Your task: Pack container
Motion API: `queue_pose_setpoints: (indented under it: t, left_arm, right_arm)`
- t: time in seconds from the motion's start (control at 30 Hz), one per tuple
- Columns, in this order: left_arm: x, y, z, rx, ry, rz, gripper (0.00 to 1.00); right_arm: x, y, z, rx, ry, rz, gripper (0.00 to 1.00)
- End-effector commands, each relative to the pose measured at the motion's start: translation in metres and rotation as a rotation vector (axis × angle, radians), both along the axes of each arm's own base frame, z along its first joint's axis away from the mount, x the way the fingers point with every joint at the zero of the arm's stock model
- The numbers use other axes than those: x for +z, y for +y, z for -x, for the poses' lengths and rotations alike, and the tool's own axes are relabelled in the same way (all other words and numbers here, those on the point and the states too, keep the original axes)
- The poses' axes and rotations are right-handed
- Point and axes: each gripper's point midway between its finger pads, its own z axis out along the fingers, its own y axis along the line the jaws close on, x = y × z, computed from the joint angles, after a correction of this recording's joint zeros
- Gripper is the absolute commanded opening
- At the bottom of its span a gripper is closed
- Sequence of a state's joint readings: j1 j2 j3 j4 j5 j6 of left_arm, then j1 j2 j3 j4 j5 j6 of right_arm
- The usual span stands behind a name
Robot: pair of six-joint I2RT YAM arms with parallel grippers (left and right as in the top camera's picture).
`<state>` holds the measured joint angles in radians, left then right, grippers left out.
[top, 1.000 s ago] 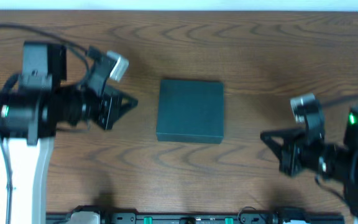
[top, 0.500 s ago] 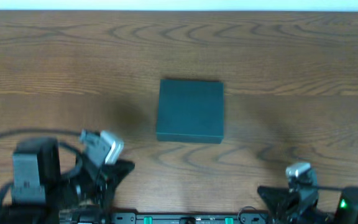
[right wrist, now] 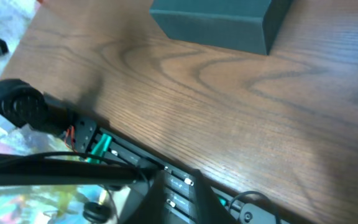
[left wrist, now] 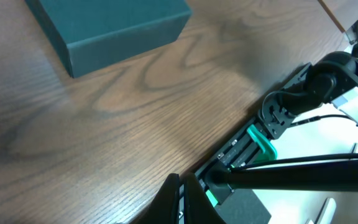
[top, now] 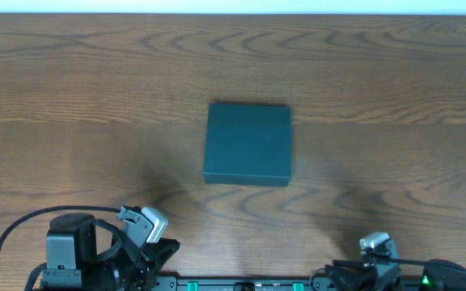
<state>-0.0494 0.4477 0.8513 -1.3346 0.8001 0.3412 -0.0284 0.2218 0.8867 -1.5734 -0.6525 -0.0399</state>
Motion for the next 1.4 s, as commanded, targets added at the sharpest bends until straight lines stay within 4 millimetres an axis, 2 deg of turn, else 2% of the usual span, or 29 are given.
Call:
queue_pose_setpoints:
  t: [0.0,0.03,0.07,0.4,0.67,1.2,1.27,1.37]
  left_arm:
    - [0.001,0.001,-0.002,0.01,-0.014,0.002,0.2]
    - [0.002,0.001,-0.003,0.01,-0.018,0.002,0.43]
    - [0.002,0.001,-0.004,0.01,-0.023,0.002,0.95]
    - [0.001,0.002,-0.005,0.017,-0.027,-0.009,0.95]
    - [-0.016,0.031,-0.018,0.13,-0.035,-0.184,0.95]
    - [-0.015,0.031,-0.019,0.14,-0.042,-0.183,0.95]
    - [-0.011,0.031,-0.025,0.145,-0.08,-0.181,0.95]
    - [0.006,0.032,-0.047,0.163,-0.225,-0.171,0.95]
  right_arm:
    - [-0.002,0.0,0.0,-0.008,0.001,0.0,0.99]
    - [-0.003,0.0,0.001,-0.008,0.006,0.001,0.99]
    - [-0.003,-0.001,0.001,-0.01,0.007,0.002,0.99]
    - [-0.005,-0.001,0.004,-0.009,0.025,0.002,0.99]
    - [-0.005,-0.001,0.004,-0.009,0.026,0.002,0.99]
    - [-0.005,-0.001,0.004,-0.009,0.026,0.002,0.99]
    - [-0.005,-0.001,0.004,-0.009,0.026,0.002,0.99]
    - [-0.005,-0.001,0.004,-0.009,0.026,0.002,0.99]
